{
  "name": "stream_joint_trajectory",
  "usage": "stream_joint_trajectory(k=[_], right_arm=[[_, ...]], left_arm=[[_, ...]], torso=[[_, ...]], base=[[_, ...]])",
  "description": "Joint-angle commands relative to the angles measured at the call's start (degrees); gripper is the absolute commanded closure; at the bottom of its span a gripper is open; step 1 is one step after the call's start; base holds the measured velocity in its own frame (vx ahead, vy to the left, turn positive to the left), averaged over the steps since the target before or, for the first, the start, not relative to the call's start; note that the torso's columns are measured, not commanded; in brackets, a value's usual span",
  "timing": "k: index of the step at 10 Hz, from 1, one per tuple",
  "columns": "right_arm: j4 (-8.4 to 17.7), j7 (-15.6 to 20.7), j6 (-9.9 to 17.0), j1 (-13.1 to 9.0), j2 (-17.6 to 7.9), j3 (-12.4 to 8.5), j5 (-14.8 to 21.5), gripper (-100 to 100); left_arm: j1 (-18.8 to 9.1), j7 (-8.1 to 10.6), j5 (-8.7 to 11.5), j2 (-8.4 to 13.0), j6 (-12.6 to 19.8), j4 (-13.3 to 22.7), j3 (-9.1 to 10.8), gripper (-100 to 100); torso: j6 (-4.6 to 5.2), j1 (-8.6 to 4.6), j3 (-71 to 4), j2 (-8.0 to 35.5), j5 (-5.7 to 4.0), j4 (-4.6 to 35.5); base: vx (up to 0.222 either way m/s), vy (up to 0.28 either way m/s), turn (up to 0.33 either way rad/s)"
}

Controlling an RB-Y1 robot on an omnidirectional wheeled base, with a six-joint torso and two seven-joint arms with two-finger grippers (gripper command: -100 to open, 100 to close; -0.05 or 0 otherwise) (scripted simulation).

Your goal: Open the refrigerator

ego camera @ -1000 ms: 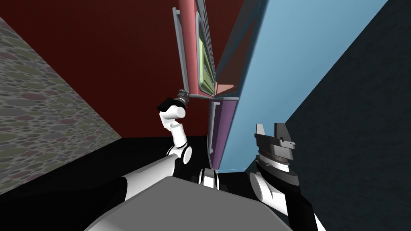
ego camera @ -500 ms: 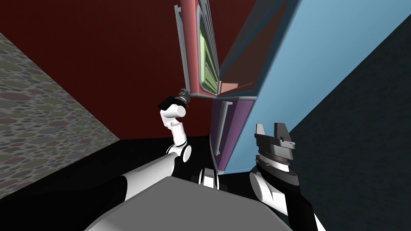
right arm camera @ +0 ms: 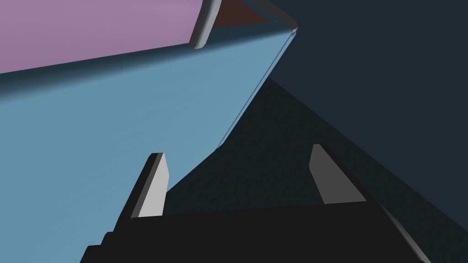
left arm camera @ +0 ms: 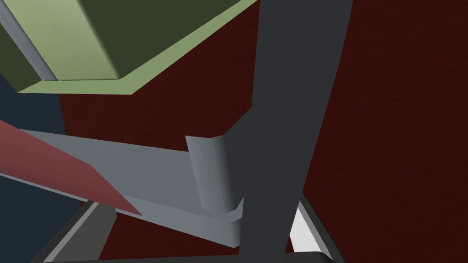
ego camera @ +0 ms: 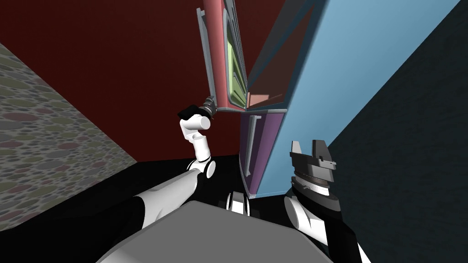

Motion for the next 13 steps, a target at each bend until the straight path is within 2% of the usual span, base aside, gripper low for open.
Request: stream_joint_trajectory(k=[1, 9, 13], right_arm=[[0.0, 0.0, 0.0, 0.0, 0.0, 0.0, 0.0, 0], [0.0, 0.0, 0.0, 0.0, 0.0, 0.0, 0.0, 0], [0.0, 0.0, 0.0, 0.0, 0.0, 0.0, 0.0, 0]], left_arm=[[-1.9, -0.73, 0.1, 0.7, 2.6, 1.4, -0.70, -100], [-8.3, -2.89, 0.6, 1.2, 10.4, 6.8, -2.64, -100], [-12.5, -4.31, 1.0, 2.8, 15.6, 10.3, -3.94, -100]], torso=[[-0.02, 0.01, 0.1, 0.1, 0.02, 0.0], [0.23, -0.44, -0.3, -0.3, -0.26, -0.1], [0.28, -0.51, -0.4, -0.5, -0.32, -0.1]], base=[[-0.007, 0.028, 0.006], [-0.011, 0.035, 0.000], [-0.014, 0.042, -0.001]])
